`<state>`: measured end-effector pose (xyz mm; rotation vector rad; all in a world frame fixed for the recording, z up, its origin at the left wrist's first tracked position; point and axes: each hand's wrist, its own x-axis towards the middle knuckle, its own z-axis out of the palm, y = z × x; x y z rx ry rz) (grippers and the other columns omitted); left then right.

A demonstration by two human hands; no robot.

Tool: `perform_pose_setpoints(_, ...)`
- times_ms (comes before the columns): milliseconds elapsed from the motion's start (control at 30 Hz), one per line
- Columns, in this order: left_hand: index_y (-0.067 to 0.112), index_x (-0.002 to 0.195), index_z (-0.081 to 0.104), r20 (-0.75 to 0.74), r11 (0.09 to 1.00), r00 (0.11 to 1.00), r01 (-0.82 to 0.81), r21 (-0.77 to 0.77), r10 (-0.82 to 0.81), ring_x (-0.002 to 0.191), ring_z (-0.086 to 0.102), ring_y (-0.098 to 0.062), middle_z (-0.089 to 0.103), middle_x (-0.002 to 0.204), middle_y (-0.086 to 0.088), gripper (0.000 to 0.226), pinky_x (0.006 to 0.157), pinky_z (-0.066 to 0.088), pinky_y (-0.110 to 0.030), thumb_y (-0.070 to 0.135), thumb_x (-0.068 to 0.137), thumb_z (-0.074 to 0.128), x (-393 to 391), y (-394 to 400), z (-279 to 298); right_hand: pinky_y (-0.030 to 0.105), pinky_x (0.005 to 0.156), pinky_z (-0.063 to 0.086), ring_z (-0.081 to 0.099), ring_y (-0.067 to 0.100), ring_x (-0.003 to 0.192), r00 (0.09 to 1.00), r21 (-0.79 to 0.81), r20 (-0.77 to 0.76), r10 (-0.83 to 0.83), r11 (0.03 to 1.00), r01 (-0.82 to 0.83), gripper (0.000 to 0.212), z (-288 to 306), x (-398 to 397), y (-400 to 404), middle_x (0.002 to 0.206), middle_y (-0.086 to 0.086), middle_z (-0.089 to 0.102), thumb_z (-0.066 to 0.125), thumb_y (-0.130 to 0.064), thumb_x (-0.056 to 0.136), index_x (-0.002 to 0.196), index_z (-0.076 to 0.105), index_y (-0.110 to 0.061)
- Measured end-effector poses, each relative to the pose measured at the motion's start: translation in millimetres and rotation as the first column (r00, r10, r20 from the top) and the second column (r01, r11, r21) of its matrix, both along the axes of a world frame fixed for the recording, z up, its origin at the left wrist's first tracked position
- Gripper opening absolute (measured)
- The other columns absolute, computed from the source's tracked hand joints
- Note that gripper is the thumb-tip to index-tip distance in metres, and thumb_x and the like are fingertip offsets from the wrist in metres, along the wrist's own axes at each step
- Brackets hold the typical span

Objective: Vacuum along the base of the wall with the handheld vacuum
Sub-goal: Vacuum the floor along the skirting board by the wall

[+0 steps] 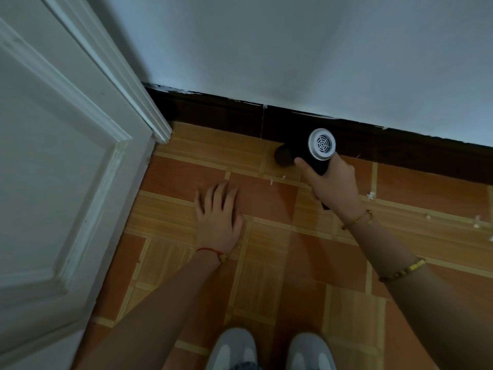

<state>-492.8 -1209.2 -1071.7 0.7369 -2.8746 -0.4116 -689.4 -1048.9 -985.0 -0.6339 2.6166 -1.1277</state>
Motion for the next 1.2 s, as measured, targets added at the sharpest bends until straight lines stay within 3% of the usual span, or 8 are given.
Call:
perform_pose_setpoints(233, 0.019, 0.141, 0.047, -0.019, 1.0, 1.0, -0.003, -0.022, 0.003, 0.138, 0.034, -0.029, 0.045, 0.147, -0.007, 0.051, 0.116, 0.014, -0.062, 0.033, 0.093, 0.045, 1, 0, -2, 0.017, 0.063, 0.043, 0.057, 0.011, 0.067, 0.999, 0.042, 0.047, 0.023, 0.999, -0.025, 0.052, 8, 9, 10, 0.08, -0.007, 0.06, 0.06, -0.055, 0.086, 0.116, 0.055, -0.013)
perform_pose_setpoints(367, 0.019, 0.141, 0.047, -0.028, 0.999, 1.0, -0.004, -0.035, 0.003, 0.138, 0.034, -0.027, 0.044, 0.147, -0.007, 0.05, 0.116, 0.014, -0.061, 0.033, 0.093, 0.046, 1, 1, -2, 0.021, 0.059, 0.045, 0.052, 0.003, 0.053, 0.985, 0.07, 0.135, 0.111, 0.99, -0.121, 0.039, 17, 12, 12, 0.071, -0.009, 0.059, 0.061, -0.052, 0.087, 0.103, 0.056, -0.016)
perform_pose_setpoints(500, 0.019, 0.141, 0.047, -0.03, 0.999, 1.0, -0.007, -0.04, 0.006, 0.138, 0.035, -0.028, 0.045, 0.147, -0.007, 0.05, 0.116, 0.015, -0.061, 0.035, 0.094, 0.043, 1, 1, -2, 0.019, 0.062, 0.044, 0.048, -0.001, 0.057, 0.993, 0.07, 0.059, 0.104, 0.992, -0.108, 0.049, 19, 19, 9, 0.08, -0.012, 0.058, 0.063, -0.053, 0.086, 0.117, 0.054, -0.016)
perform_pose_setpoints(633, 0.019, 0.142, 0.047, -0.033, 0.999, 0.999, -0.002, -0.042, 0.0, 0.138, 0.034, -0.027, 0.044, 0.148, -0.007, 0.05, 0.116, 0.015, -0.061, 0.034, 0.094, 0.044, 1, 1, -2, 0.016, 0.056, 0.044, 0.053, 0.0, 0.048, 0.971, 0.098, 0.174, 0.163, 0.979, -0.181, 0.034, 21, 20, 10, 0.074, -0.011, 0.06, 0.061, -0.052, 0.087, 0.102, 0.053, -0.022)
perform_pose_setpoints(767, 0.019, 0.142, 0.047, -0.031, 0.999, 0.999, -0.007, -0.037, 0.006, 0.139, 0.033, -0.027, 0.044, 0.148, -0.006, 0.05, 0.116, 0.015, -0.061, 0.034, 0.094, 0.044, 1, 1, -3, 0.022, 0.069, 0.048, 0.058, 0.007, 0.074, 0.999, 0.036, 0.035, 0.032, 0.999, -0.033, 0.057, 15, 26, 10, 0.094, -0.009, 0.063, 0.064, -0.052, 0.085, 0.128, 0.052, -0.017)
perform_pose_setpoints(967, 0.019, 0.142, 0.046, -0.028, 0.999, 1.0, -0.004, -0.036, 0.003, 0.139, 0.033, -0.027, 0.044, 0.147, -0.007, 0.05, 0.116, 0.015, -0.061, 0.034, 0.094, 0.043, 1, 2, -1, 0.024, 0.067, 0.046, 0.052, 0.0, 0.063, 0.986, 0.024, 0.144, 0.089, 0.995, -0.093, 0.054, 8, 23, 7, 0.077, -0.014, 0.058, 0.063, -0.053, 0.085, 0.123, 0.054, -0.016)
perform_pose_setpoints(1100, 0.019, 0.143, 0.046, -0.032, 0.999, 0.999, 0.001, -0.036, -0.003, 0.139, 0.033, -0.028, 0.044, 0.147, -0.007, 0.051, 0.117, 0.014, -0.061, 0.033, 0.094, 0.043, 2, 1, -1, 0.003, 0.067, 0.038, 0.065, 0.011, 0.095, 0.997, -0.005, 0.004, -0.075, 0.997, 0.075, 0.064, -1, 19, 2, 0.111, -0.001, 0.069, 0.064, -0.053, 0.084, 0.133, 0.05, -0.014)
perform_pose_setpoints(1200, 0.019, 0.142, 0.046, -0.036, 0.999, 0.999, 0.0, -0.037, -0.001, 0.139, 0.033, -0.028, 0.044, 0.147, -0.007, 0.05, 0.116, 0.014, -0.061, 0.033, 0.094, 0.043, 1, 2, -2, 0.012, 0.073, 0.046, 0.065, 0.013, 0.102, 0.997, -0.014, -0.021, -0.071, 0.997, 0.071, 0.068, -5, 17, -4, 0.116, -0.002, 0.068, 0.062, -0.057, 0.083, 0.135, 0.048, -0.016)
